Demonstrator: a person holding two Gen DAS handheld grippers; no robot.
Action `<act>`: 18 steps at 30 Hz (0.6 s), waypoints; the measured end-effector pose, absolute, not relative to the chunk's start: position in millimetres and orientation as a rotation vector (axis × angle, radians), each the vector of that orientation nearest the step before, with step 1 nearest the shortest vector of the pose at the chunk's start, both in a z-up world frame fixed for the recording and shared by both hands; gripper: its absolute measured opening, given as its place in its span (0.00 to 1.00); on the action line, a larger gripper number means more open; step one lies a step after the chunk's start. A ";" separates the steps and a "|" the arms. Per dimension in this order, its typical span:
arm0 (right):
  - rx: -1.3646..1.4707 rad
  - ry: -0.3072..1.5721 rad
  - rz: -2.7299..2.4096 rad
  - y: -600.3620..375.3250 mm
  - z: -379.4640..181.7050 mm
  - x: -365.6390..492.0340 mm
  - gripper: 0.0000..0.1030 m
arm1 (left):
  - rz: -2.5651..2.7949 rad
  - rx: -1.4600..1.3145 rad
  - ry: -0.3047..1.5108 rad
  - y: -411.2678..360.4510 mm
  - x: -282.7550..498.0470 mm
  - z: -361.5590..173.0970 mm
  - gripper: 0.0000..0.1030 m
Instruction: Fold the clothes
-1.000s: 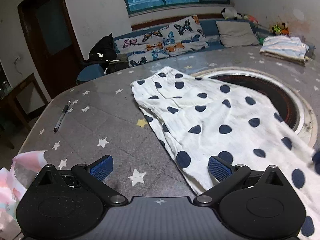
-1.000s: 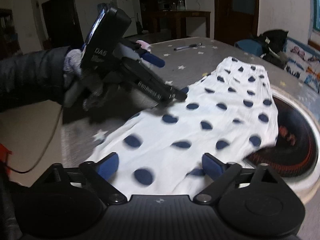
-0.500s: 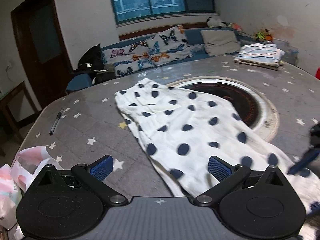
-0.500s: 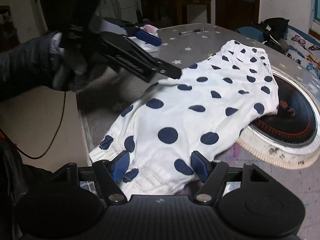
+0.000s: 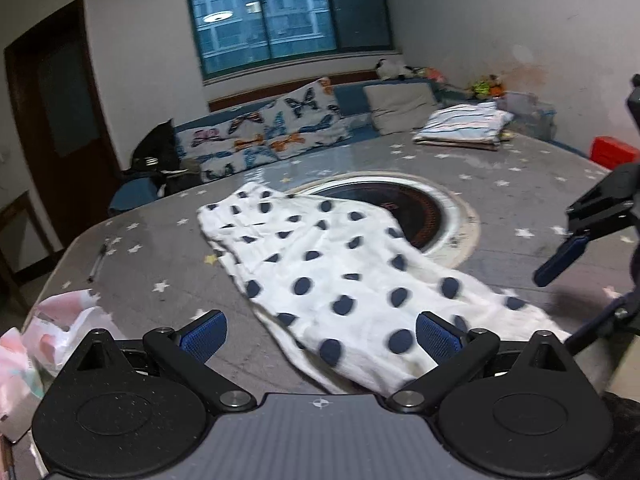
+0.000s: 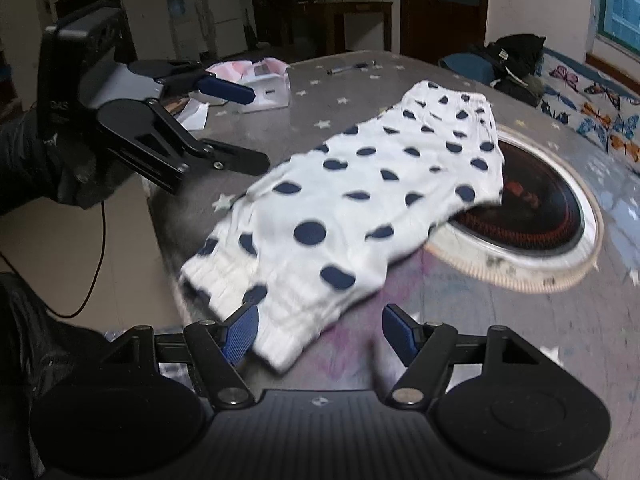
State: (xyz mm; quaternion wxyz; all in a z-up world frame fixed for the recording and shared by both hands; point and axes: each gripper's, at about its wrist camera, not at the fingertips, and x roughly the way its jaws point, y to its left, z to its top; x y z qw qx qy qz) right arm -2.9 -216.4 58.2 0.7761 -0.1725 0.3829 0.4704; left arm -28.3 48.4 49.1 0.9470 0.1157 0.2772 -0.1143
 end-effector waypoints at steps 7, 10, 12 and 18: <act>-0.354 0.876 1.056 -216.6 48.6 -16.0 0.54 | -0.406 0.245 0.537 27.4 -49.9 52.8 0.94; -0.348 0.891 1.037 -211.1 39.2 -16.3 0.45 | -0.480 0.285 0.539 18.5 -59.3 48.7 0.94; -0.322 0.895 1.031 -210.5 36.7 -14.4 0.35 | -0.526 0.317 0.544 14.7 -66.8 45.2 0.94; -0.226 0.892 1.019 -213.9 42.6 -4.7 0.21 | -0.617 0.447 0.529 -0.4 -88.3 30.8 0.94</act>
